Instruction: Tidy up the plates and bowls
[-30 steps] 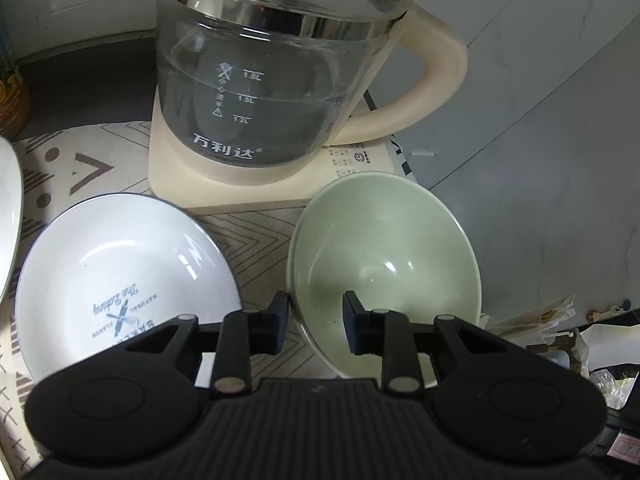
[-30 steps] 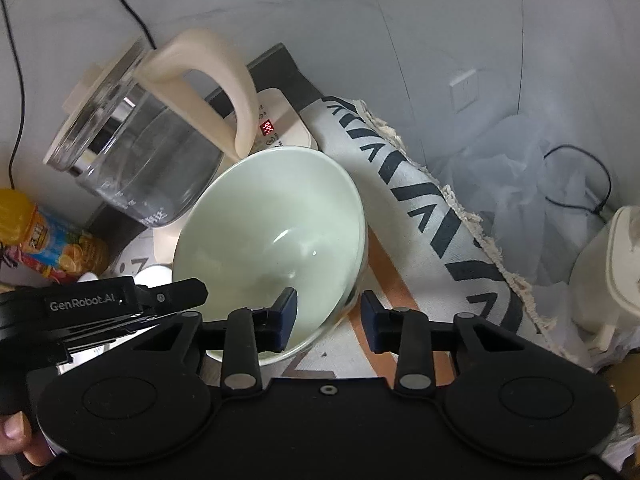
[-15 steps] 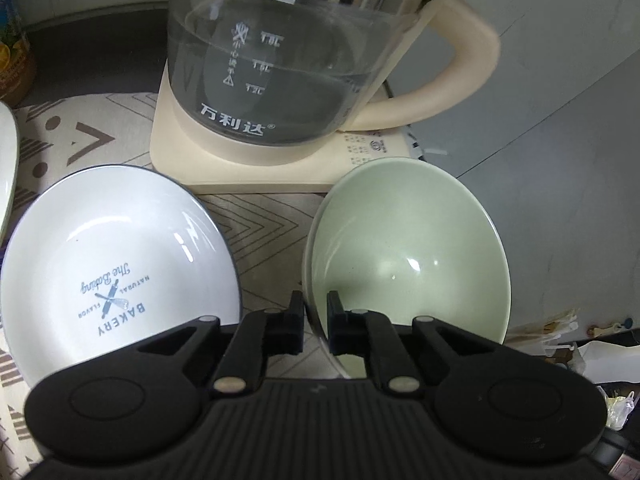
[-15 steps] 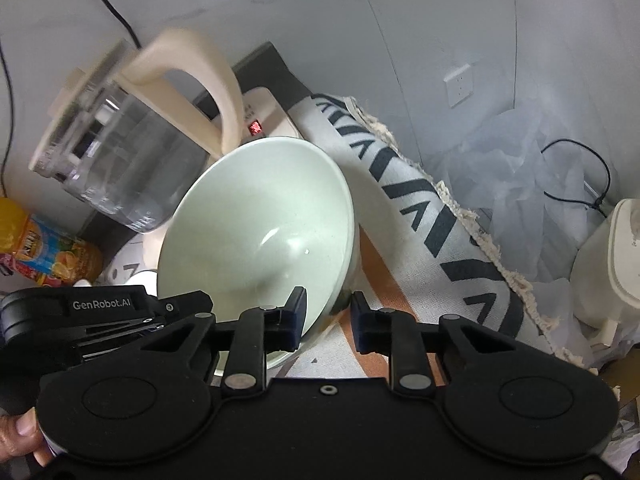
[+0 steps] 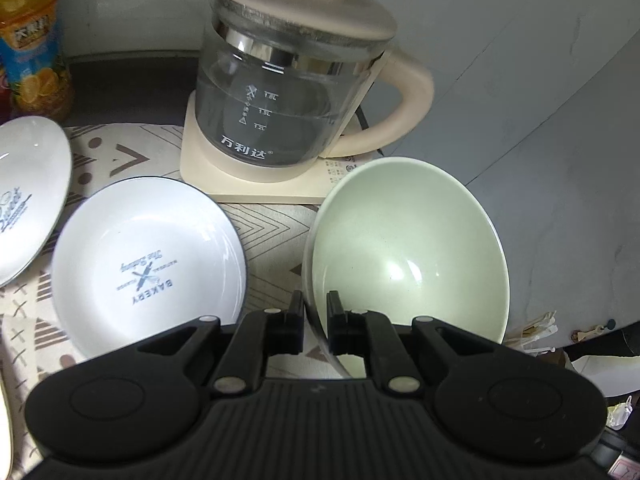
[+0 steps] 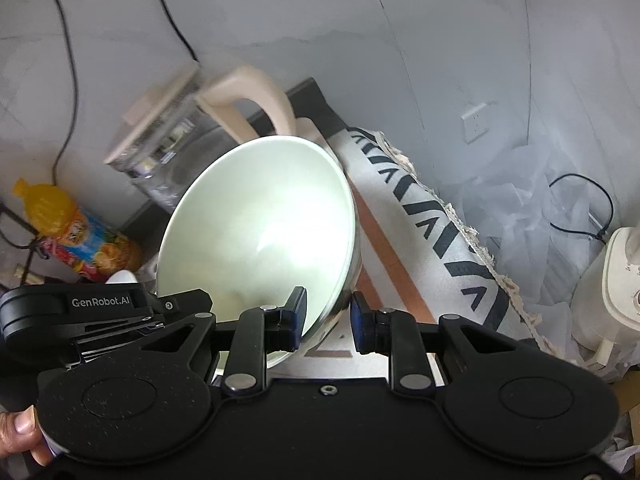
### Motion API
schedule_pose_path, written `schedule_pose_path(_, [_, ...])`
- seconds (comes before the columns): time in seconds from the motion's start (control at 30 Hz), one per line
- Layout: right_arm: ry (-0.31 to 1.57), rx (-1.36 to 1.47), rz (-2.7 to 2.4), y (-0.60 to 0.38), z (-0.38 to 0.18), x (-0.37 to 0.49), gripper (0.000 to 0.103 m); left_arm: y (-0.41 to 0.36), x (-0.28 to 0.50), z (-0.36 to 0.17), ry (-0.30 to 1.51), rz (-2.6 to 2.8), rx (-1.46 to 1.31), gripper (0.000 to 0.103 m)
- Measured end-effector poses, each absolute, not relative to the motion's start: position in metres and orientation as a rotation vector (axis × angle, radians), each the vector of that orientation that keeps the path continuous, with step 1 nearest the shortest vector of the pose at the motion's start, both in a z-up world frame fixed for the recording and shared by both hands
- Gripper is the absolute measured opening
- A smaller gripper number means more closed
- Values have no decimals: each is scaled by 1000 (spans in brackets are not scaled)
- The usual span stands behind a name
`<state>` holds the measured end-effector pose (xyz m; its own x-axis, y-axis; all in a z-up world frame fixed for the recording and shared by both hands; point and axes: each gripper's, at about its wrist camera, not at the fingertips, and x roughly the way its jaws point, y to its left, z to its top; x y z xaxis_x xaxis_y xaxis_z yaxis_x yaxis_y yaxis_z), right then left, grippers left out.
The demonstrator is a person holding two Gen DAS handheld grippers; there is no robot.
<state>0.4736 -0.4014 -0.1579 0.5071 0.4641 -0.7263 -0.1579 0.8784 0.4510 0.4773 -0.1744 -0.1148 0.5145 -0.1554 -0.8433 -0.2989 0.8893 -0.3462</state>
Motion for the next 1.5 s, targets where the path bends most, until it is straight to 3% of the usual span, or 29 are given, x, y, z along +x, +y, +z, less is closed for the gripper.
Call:
schedule_pose_path(0.7, [901, 300, 515, -399, -121, 412, 23, -166, 398, -68, 962, 176, -525, 9])
schedule_pose_path(1.5, [918, 277, 511, -356, -120, 352, 23, -118, 327, -76, 1005, 141, -574, 11])
